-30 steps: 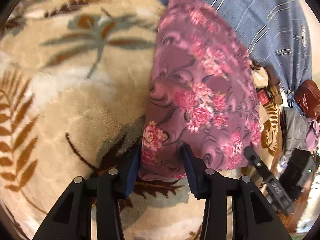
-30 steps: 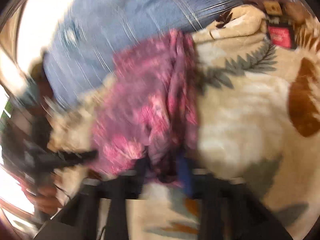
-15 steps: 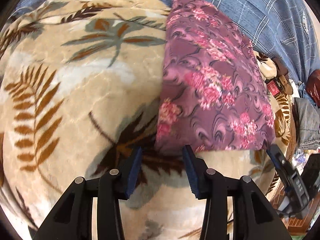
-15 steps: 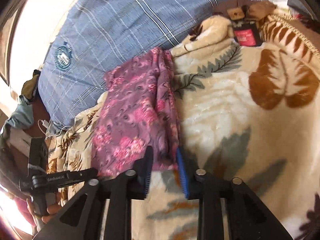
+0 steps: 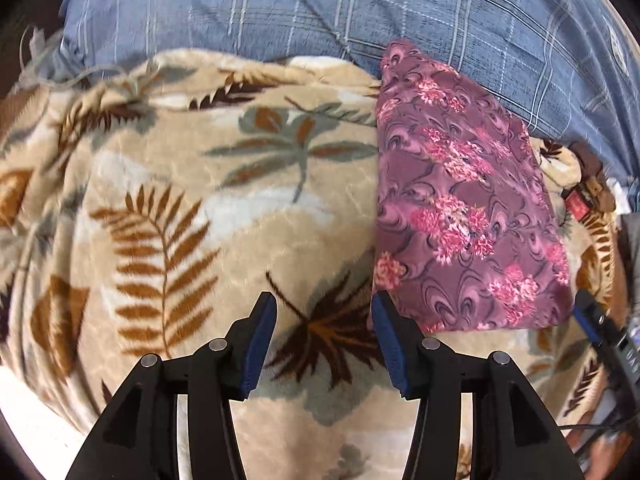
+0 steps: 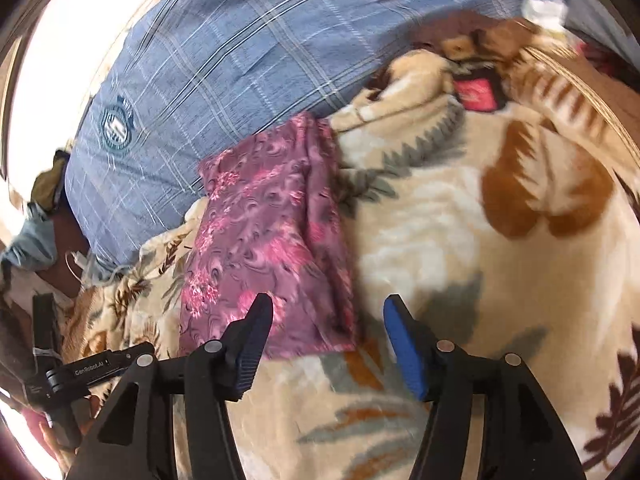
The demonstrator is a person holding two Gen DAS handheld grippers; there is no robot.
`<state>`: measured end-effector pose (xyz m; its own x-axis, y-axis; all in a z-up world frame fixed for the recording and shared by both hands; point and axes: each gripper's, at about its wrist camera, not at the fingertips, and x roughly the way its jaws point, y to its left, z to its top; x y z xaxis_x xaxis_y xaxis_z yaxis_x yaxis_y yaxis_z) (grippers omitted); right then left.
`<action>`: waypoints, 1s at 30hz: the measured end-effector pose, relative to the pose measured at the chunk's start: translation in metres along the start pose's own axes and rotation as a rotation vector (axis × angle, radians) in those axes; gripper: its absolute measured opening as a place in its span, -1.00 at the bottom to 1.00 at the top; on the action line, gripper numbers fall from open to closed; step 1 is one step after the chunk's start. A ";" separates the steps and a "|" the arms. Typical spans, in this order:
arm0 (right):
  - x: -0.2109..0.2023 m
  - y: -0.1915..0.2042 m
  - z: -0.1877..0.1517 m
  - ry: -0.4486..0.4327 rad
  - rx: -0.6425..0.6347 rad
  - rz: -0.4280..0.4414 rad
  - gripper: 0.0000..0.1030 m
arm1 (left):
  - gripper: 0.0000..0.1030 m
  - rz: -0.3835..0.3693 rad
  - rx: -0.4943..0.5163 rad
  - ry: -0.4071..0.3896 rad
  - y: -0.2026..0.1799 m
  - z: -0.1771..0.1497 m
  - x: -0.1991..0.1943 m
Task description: Fold small clothes
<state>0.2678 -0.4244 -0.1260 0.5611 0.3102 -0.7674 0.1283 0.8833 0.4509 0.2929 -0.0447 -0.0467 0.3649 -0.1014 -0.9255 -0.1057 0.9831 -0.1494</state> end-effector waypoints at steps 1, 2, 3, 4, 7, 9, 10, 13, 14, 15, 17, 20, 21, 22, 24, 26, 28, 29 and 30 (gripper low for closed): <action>0.003 0.004 0.004 0.003 -0.014 -0.002 0.19 | -0.04 0.017 0.017 -0.006 -0.005 0.000 0.000; 0.006 0.006 0.007 0.004 -0.021 -0.002 0.20 | -0.04 0.030 0.035 -0.010 -0.010 0.001 0.001; 0.009 0.007 0.011 0.004 -0.025 0.002 0.22 | -0.04 0.037 0.049 -0.011 -0.013 0.002 0.003; 0.011 0.007 0.015 0.003 -0.026 0.007 0.25 | -0.04 0.044 0.065 -0.013 -0.016 0.003 0.005; 0.020 0.003 0.028 -0.001 -0.022 -0.012 0.30 | -0.04 0.065 0.104 -0.023 -0.027 0.009 0.017; 0.028 -0.001 0.035 0.007 -0.016 -0.025 0.31 | -0.04 0.064 0.119 -0.023 -0.031 0.013 0.027; 0.032 -0.003 0.038 0.012 -0.012 -0.029 0.31 | -0.04 0.068 0.123 -0.023 -0.032 0.016 0.032; 0.043 -0.005 0.045 0.025 -0.020 -0.028 0.31 | -0.04 0.074 0.132 -0.016 -0.038 0.024 0.047; 0.049 -0.004 0.046 0.034 -0.028 -0.023 0.31 | -0.04 0.076 0.138 -0.013 -0.040 0.026 0.051; 0.053 -0.003 0.047 0.044 -0.035 -0.017 0.31 | -0.04 0.081 0.144 -0.010 -0.041 0.029 0.055; 0.058 -0.001 0.050 0.049 -0.041 -0.011 0.31 | -0.04 0.081 0.160 -0.003 -0.044 0.037 0.058; 0.061 -0.006 0.062 0.023 -0.011 0.005 0.31 | -0.04 0.024 0.140 0.004 -0.043 0.061 0.059; 0.062 -0.008 0.067 0.018 0.005 0.007 0.32 | -0.04 -0.009 0.118 0.015 -0.042 0.074 0.062; 0.067 -0.013 0.074 0.017 0.036 0.016 0.36 | -0.04 -0.032 0.105 0.030 -0.041 0.083 0.066; 0.081 -0.019 0.083 0.066 0.083 0.043 0.45 | -0.04 -0.073 0.075 0.086 -0.040 0.104 0.078; 0.091 -0.023 0.086 0.098 0.104 0.075 0.45 | -0.04 -0.114 0.069 0.123 -0.038 0.116 0.089; 0.097 -0.024 0.087 0.110 0.097 0.115 0.45 | -0.03 -0.159 0.060 0.134 -0.036 0.126 0.098; 0.103 -0.024 0.086 0.132 0.086 0.150 0.46 | -0.03 -0.189 0.056 0.146 -0.036 0.129 0.103; 0.107 -0.025 0.085 0.155 0.084 0.185 0.46 | -0.03 -0.220 0.040 0.161 -0.034 0.133 0.110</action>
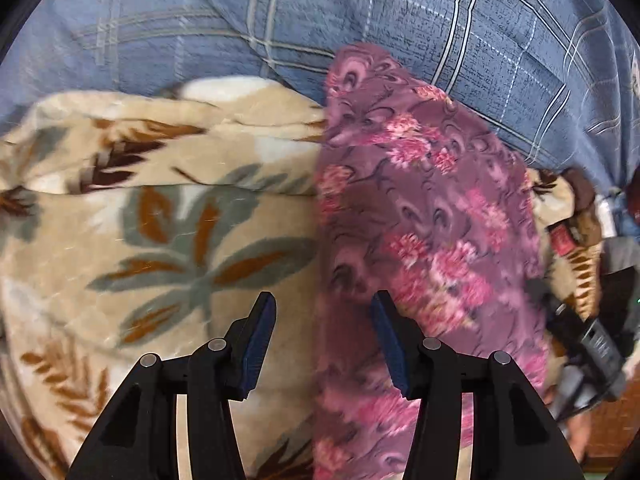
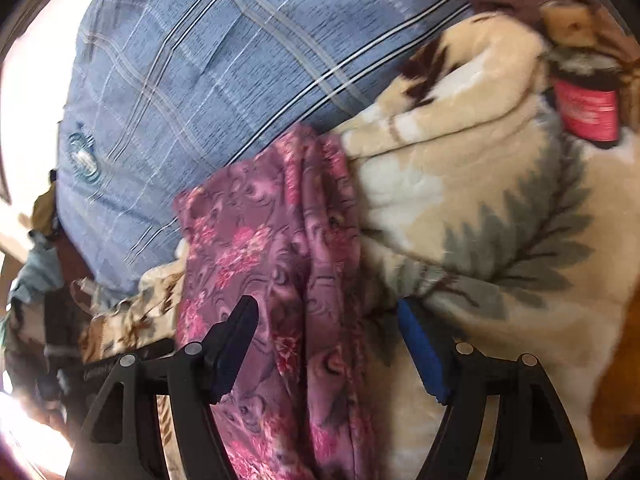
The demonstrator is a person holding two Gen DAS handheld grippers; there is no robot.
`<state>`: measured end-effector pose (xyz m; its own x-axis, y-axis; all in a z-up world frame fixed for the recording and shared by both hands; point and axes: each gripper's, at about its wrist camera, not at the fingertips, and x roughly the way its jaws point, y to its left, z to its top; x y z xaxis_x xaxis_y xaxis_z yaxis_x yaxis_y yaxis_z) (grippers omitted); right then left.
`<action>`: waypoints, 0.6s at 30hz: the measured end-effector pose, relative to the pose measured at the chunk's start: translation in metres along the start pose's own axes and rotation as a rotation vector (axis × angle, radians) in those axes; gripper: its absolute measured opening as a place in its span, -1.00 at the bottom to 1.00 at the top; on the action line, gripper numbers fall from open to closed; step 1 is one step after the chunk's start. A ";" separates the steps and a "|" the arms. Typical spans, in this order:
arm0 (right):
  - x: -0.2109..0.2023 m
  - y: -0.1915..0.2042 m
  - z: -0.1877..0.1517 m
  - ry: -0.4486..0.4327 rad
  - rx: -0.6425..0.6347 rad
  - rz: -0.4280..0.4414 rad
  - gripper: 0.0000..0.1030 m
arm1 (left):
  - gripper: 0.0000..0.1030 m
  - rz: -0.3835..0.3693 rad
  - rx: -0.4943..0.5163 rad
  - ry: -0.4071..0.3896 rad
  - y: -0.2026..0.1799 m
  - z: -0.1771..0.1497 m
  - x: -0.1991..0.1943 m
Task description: Fold small clothes
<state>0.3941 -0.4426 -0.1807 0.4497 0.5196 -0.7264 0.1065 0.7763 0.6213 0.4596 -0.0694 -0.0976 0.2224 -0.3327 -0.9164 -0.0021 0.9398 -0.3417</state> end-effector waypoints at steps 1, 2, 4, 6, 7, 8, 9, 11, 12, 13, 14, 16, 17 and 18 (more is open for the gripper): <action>0.004 -0.001 -0.001 0.019 -0.008 0.053 0.46 | -0.01 -0.036 -0.019 0.009 0.003 0.004 0.005; 0.004 -0.001 -0.001 0.018 -0.022 0.075 0.46 | 0.02 -0.080 -0.040 0.019 0.006 0.008 0.011; 0.005 0.002 -0.003 0.024 -0.053 0.103 0.50 | 0.06 -0.175 -0.088 0.059 0.013 0.014 0.027; 0.006 0.005 -0.003 0.035 -0.074 0.133 0.50 | 0.19 -0.211 -0.137 0.079 0.018 0.017 0.038; 0.006 0.007 -0.002 0.037 -0.091 0.136 0.49 | 0.22 -0.223 -0.145 0.079 0.019 0.018 0.042; 0.008 0.009 -0.002 0.038 -0.099 0.123 0.45 | 0.25 -0.228 -0.152 0.077 0.019 0.019 0.045; 0.011 0.010 -0.002 0.043 -0.103 0.121 0.45 | 0.28 -0.233 -0.156 0.073 0.020 0.021 0.047; 0.015 0.017 -0.001 0.035 -0.127 0.085 0.33 | 0.26 -0.237 -0.168 0.060 0.021 0.021 0.049; 0.017 0.019 -0.001 0.033 -0.134 0.063 0.27 | 0.17 -0.236 -0.172 0.050 0.021 0.019 0.048; 0.016 0.020 -0.001 0.027 -0.141 0.047 0.04 | 0.04 -0.227 -0.173 0.042 0.021 0.018 0.047; 0.015 0.023 -0.002 0.018 -0.156 0.020 -0.23 | -0.17 -0.213 -0.172 0.034 0.022 0.016 0.045; 0.009 0.031 -0.004 -0.001 -0.198 -0.029 -0.48 | -0.40 -0.196 -0.171 0.013 0.024 0.014 0.037; 0.004 0.038 -0.005 -0.012 -0.225 -0.062 -0.54 | -0.46 -0.185 -0.158 0.000 0.020 0.013 0.031; 0.000 0.045 -0.006 -0.022 -0.241 -0.085 -0.55 | -0.49 -0.170 -0.137 -0.015 0.015 0.012 0.025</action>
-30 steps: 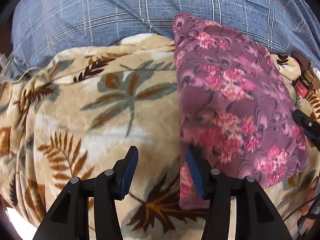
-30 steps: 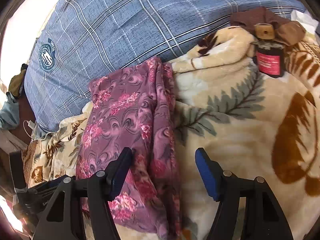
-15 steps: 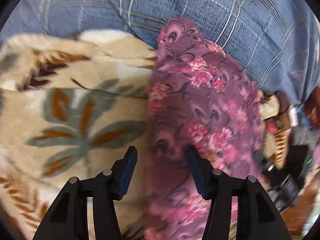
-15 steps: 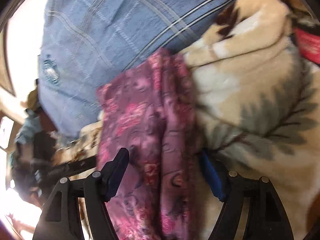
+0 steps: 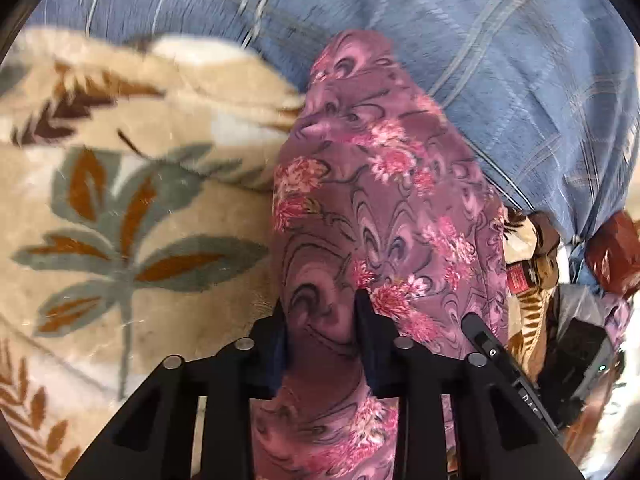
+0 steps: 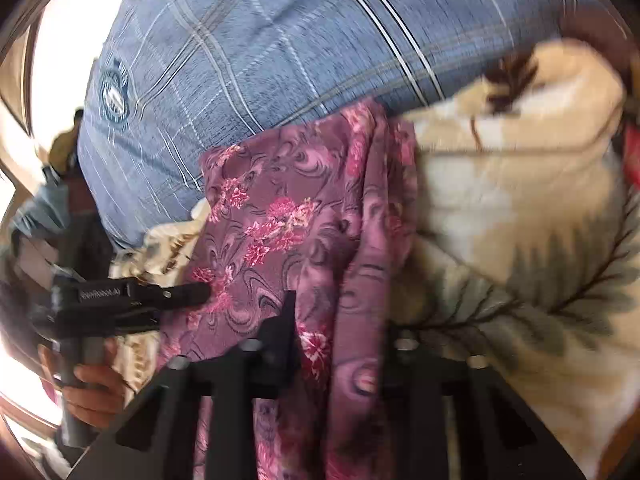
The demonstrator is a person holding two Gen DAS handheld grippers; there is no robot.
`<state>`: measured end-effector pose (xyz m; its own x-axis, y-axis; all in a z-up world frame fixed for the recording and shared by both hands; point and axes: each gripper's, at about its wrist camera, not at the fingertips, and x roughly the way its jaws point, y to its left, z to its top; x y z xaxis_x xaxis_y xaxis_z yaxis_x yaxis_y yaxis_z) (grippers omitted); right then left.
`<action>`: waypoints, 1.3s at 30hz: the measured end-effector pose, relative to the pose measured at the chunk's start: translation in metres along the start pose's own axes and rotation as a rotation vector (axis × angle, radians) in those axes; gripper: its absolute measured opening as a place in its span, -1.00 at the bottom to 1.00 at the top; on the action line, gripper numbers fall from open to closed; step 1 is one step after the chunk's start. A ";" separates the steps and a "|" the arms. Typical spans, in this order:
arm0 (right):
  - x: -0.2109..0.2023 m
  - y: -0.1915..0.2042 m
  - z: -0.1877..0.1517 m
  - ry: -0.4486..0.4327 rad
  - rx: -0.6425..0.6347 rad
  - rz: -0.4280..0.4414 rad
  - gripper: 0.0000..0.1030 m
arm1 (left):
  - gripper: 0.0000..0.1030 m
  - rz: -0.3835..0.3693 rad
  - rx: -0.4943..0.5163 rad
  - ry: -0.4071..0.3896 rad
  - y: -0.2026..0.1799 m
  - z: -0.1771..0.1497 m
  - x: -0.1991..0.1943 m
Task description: Fold small clothes
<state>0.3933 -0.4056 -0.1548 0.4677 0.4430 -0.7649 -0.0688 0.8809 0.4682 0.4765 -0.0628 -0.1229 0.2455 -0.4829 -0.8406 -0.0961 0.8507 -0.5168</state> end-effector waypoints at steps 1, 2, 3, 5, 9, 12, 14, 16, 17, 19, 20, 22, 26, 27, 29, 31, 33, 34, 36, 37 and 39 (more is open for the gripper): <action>-0.002 0.002 0.001 -0.006 -0.011 -0.015 -0.56 | -0.49 0.014 0.023 -0.017 -0.007 -0.003 -0.007; -0.007 0.012 0.001 -0.017 -0.033 -0.037 -0.56 | -0.51 0.020 0.039 -0.029 -0.012 -0.006 -0.012; -0.012 0.017 0.001 -0.027 -0.043 -0.044 -0.56 | -0.51 0.022 0.054 -0.044 -0.016 -0.009 -0.020; -0.027 0.029 -0.001 -0.050 -0.062 -0.046 -0.56 | -0.51 0.022 0.077 -0.067 -0.019 -0.013 -0.038; -0.057 0.060 -0.002 -0.093 -0.108 -0.031 -0.56 | -0.50 0.001 0.103 -0.106 -0.015 -0.027 -0.091; -0.076 0.092 -0.008 -0.124 -0.151 -0.013 -0.56 | -0.50 0.015 0.125 -0.161 -0.006 -0.042 -0.135; -0.085 0.109 -0.015 -0.136 -0.157 0.019 -0.56 | -0.49 0.026 0.127 -0.193 0.007 -0.055 -0.162; -0.084 0.126 -0.023 -0.143 -0.159 0.045 -0.55 | -0.49 0.041 0.121 -0.206 0.023 -0.068 -0.182; -0.081 0.136 -0.031 -0.140 -0.162 0.059 -0.55 | -0.49 0.055 0.119 -0.210 0.031 -0.074 -0.188; -0.071 0.146 -0.043 -0.129 -0.155 0.076 -0.55 | -0.49 0.078 0.112 -0.215 0.045 -0.085 -0.196; -0.063 0.150 -0.049 -0.118 -0.147 0.084 -0.55 | -0.49 0.092 0.107 -0.218 0.055 -0.091 -0.198; -0.046 0.155 -0.065 -0.089 -0.131 0.093 -0.55 | -0.49 0.113 0.095 -0.219 0.070 -0.099 -0.195; -0.018 0.154 -0.090 -0.031 -0.101 0.081 -0.54 | -0.49 0.142 0.073 -0.192 0.092 -0.119 -0.181; -0.011 0.154 -0.095 -0.017 -0.096 0.072 -0.54 | -0.48 0.150 0.060 -0.175 0.104 -0.123 -0.168; 0.001 0.150 -0.105 0.009 -0.084 0.060 -0.54 | -0.47 0.144 0.035 -0.142 0.121 -0.129 -0.149; 0.006 0.142 -0.111 0.015 -0.072 0.062 -0.51 | -0.41 0.127 0.009 -0.118 0.138 -0.129 -0.130; 0.010 0.128 -0.114 0.010 -0.052 0.085 -0.40 | -0.20 0.088 -0.007 -0.135 0.153 -0.128 -0.121; 0.011 0.120 -0.115 0.004 -0.039 0.086 -0.28 | -0.12 0.074 -0.011 -0.142 0.158 -0.128 -0.119; 0.014 0.104 -0.117 0.005 -0.017 0.096 0.01 | 0.16 0.064 -0.015 -0.146 0.167 -0.127 -0.114; 0.014 0.098 -0.118 -0.001 -0.011 0.103 0.03 | 0.18 0.054 -0.012 -0.147 0.170 -0.127 -0.112; 0.015 0.092 -0.120 -0.021 -0.022 0.137 0.03 | 0.20 0.045 -0.009 -0.155 0.175 -0.126 -0.110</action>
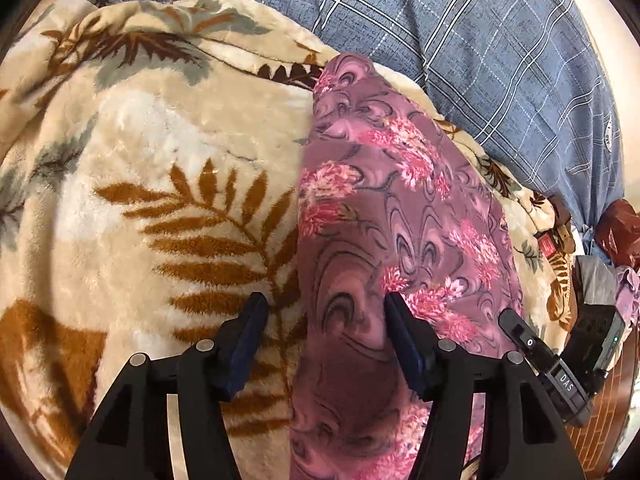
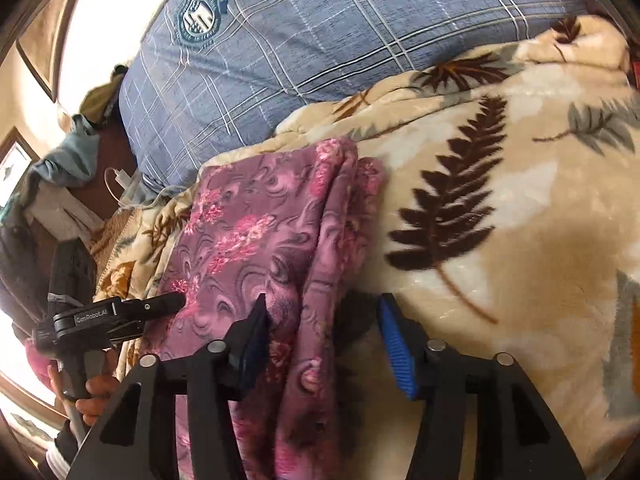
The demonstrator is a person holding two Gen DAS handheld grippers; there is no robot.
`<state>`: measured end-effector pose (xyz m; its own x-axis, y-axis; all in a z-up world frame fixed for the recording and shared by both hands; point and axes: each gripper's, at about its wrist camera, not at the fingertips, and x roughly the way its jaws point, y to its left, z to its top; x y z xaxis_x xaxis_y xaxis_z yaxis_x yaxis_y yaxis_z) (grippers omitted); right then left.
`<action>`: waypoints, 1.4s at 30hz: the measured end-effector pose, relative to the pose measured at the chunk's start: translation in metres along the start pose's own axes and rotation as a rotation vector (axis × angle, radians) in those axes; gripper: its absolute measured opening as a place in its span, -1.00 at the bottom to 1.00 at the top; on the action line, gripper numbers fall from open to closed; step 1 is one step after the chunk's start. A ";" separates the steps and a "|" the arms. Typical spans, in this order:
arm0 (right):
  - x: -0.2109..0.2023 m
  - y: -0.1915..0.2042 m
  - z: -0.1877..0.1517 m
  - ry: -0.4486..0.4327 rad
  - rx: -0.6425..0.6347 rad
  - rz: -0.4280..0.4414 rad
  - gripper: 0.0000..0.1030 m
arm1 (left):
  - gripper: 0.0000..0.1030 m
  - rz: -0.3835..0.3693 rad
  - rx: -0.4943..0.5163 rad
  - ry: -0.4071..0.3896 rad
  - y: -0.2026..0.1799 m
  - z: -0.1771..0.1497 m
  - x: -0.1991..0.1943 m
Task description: Fold small clothes
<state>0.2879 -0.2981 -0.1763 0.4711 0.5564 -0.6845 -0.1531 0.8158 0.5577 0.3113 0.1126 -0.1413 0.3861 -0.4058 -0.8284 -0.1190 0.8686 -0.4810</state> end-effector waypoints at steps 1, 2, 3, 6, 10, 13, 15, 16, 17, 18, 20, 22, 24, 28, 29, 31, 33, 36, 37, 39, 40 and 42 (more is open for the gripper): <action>0.001 0.003 0.000 0.001 -0.002 0.000 0.04 | 0.20 0.005 -0.002 0.004 -0.001 0.001 0.000; 0.000 0.005 0.001 0.007 0.004 -0.014 0.04 | 0.20 0.012 -0.002 0.010 -0.002 0.000 -0.002; -0.002 0.008 0.002 0.012 0.010 -0.029 0.05 | 0.19 0.020 -0.001 0.012 -0.004 -0.002 0.003; -0.020 0.019 0.001 0.004 -0.007 -0.106 0.13 | 0.19 0.063 0.019 -0.014 -0.010 -0.011 -0.021; -0.046 0.043 -0.013 0.028 -0.090 -0.244 0.25 | 0.18 0.152 0.059 -0.082 -0.023 -0.038 -0.054; -0.060 0.059 -0.031 0.075 -0.124 -0.330 0.67 | 0.18 0.284 0.134 -0.133 -0.039 -0.066 -0.071; -0.067 0.067 -0.047 0.103 -0.133 -0.399 0.77 | 0.18 0.374 0.183 -0.162 -0.050 -0.090 -0.078; -0.071 0.068 -0.052 0.105 -0.137 -0.415 0.81 | 0.18 0.399 0.198 -0.171 -0.054 -0.101 -0.080; -0.076 0.071 -0.061 0.114 -0.144 -0.434 0.91 | 0.18 0.429 0.221 -0.179 -0.059 -0.116 -0.081; -0.077 0.074 -0.071 0.144 -0.159 -0.467 0.94 | 0.19 0.453 0.243 -0.182 -0.063 -0.128 -0.082; -0.085 0.078 -0.092 0.147 -0.202 -0.520 0.95 | 0.19 0.508 0.303 -0.189 -0.071 -0.153 -0.083; -0.099 0.084 -0.111 0.090 -0.247 -0.550 0.95 | 0.19 0.552 0.341 -0.206 -0.078 -0.174 -0.086; -0.111 0.089 -0.124 0.045 -0.275 -0.574 0.95 | 0.19 0.575 0.377 -0.224 -0.085 -0.197 -0.090; -0.135 0.098 -0.141 -0.049 -0.300 -0.603 0.95 | 0.19 0.561 0.422 -0.228 -0.097 -0.228 -0.097; -0.142 0.100 -0.143 -0.072 -0.298 -0.597 0.95 | 0.19 0.544 0.435 -0.224 -0.102 -0.233 -0.098; -0.150 0.104 -0.144 -0.092 -0.308 -0.599 0.95 | 0.19 0.535 0.462 -0.231 -0.110 -0.243 -0.103; -0.152 0.109 -0.143 -0.102 -0.324 -0.605 0.95 | 0.19 0.521 0.478 -0.246 -0.117 -0.250 -0.110; -0.153 0.117 -0.142 -0.102 -0.345 -0.599 0.95 | 0.19 0.481 0.480 -0.250 -0.120 -0.254 -0.121; -0.154 0.119 -0.142 -0.101 -0.348 -0.590 0.95 | 0.19 0.469 0.480 -0.251 -0.121 -0.255 -0.124; -0.154 0.121 -0.143 -0.101 -0.345 -0.581 0.95 | 0.19 0.461 0.485 -0.264 -0.119 -0.254 -0.130; -0.154 0.122 -0.143 -0.102 -0.344 -0.572 0.95 | 0.19 0.465 0.493 -0.274 -0.119 -0.254 -0.132; -0.155 0.125 -0.147 -0.108 -0.343 -0.571 0.95 | 0.19 0.462 0.511 -0.286 -0.121 -0.258 -0.137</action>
<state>0.0680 -0.2592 -0.0693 0.6412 0.0187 -0.7671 -0.1130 0.9911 -0.0703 0.0370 -0.0103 -0.0433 0.6310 0.0616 -0.7733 0.0865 0.9850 0.1490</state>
